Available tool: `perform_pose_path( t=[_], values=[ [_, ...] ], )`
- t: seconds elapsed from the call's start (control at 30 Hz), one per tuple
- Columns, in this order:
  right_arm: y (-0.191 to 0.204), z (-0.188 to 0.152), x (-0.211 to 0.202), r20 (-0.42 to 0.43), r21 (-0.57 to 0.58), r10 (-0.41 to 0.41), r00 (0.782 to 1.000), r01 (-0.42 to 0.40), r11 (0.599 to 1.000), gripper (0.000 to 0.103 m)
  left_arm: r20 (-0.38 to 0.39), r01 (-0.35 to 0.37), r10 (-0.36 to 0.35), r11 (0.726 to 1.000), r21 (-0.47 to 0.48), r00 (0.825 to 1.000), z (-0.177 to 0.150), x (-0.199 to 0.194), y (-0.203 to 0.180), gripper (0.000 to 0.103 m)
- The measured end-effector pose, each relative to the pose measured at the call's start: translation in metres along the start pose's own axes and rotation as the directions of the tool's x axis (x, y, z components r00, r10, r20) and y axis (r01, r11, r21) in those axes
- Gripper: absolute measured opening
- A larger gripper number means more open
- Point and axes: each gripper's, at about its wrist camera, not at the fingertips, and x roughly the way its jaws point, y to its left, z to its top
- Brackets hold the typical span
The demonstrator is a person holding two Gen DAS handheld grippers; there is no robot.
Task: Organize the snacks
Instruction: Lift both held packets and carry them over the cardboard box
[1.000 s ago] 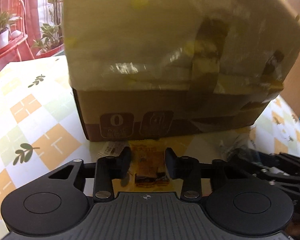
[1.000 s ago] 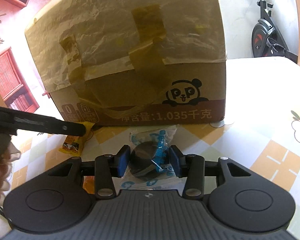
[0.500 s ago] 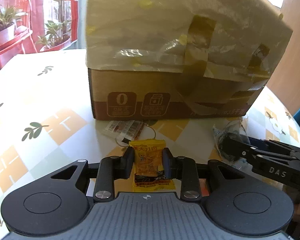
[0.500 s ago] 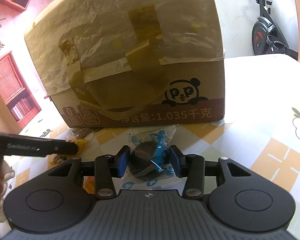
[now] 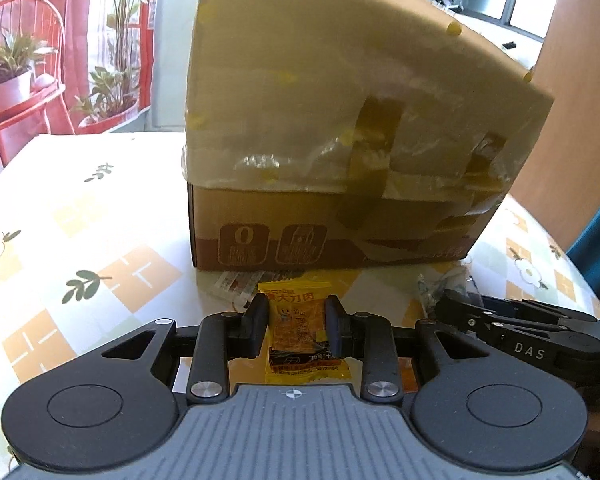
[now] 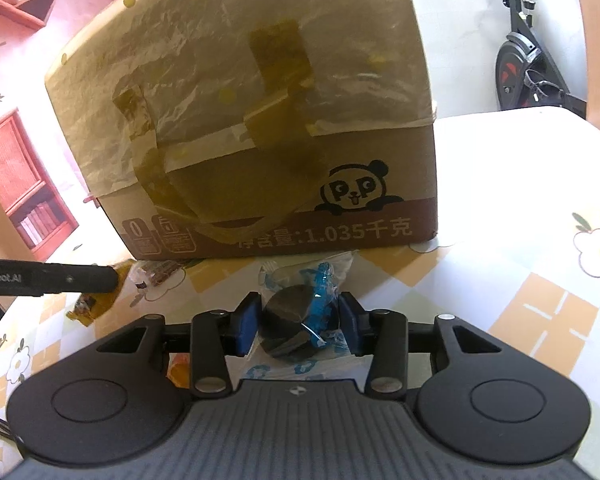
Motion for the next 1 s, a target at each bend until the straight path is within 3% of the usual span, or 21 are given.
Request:
perform_pose_path(
  t=[0.2, 0.37, 0.57, 0.73, 0.83, 0.9, 1.0],
  values=[
    [-0.008, 0.009, -0.031, 0.047, 0.02, -0.043, 0.998, 0.042, 0.999, 0.044, 0.059, 0.005, -0.008, 0.999, 0.036, 0.998, 0.008, -0.017, -0.001, 0.032],
    [-0.014, 0.028, -0.065, 0.121, 0.045, -0.064, 0.991, 0.059, 0.997, 0.044, 0.138, 0.058, -0.065, 0.997, 0.055, 0.988, 0.033, -0.039, -0.008, 0.032],
    [-0.006, 0.079, -0.104, 0.286, 0.024, -0.046, 0.957, 0.041, 0.999, 0.044, 0.282, 0.104, -0.138, 0.985, 0.135, 0.949, 0.08, -0.072, -0.022, 0.032],
    [0.004, 0.131, -0.119, 0.39, -0.042, -0.007, 0.921, 0.026, 0.999, 0.044, 0.35, 0.119, -0.154, 0.986, 0.119, 0.924, 0.121, -0.075, -0.023, 0.032],
    [0.009, 0.159, -0.114, 0.421, -0.076, 0.018, 0.907, 0.016, 0.997, 0.044, 0.356, 0.12, -0.152, 0.987, 0.109, 0.922, 0.145, -0.063, -0.027, 0.032],
    [0.014, 0.177, -0.104, 0.424, -0.105, 0.033, 0.905, 0.013, 0.994, 0.044, 0.346, 0.095, -0.121, 0.991, 0.092, 0.931, 0.16, -0.052, -0.024, 0.032],
    [0.019, 0.207, -0.075, 0.377, -0.115, 0.05, 0.925, -0.006, 0.993, 0.044, 0.315, 0.094, -0.105, 0.994, 0.05, 0.943, 0.177, -0.036, -0.012, 0.032]
  ],
)
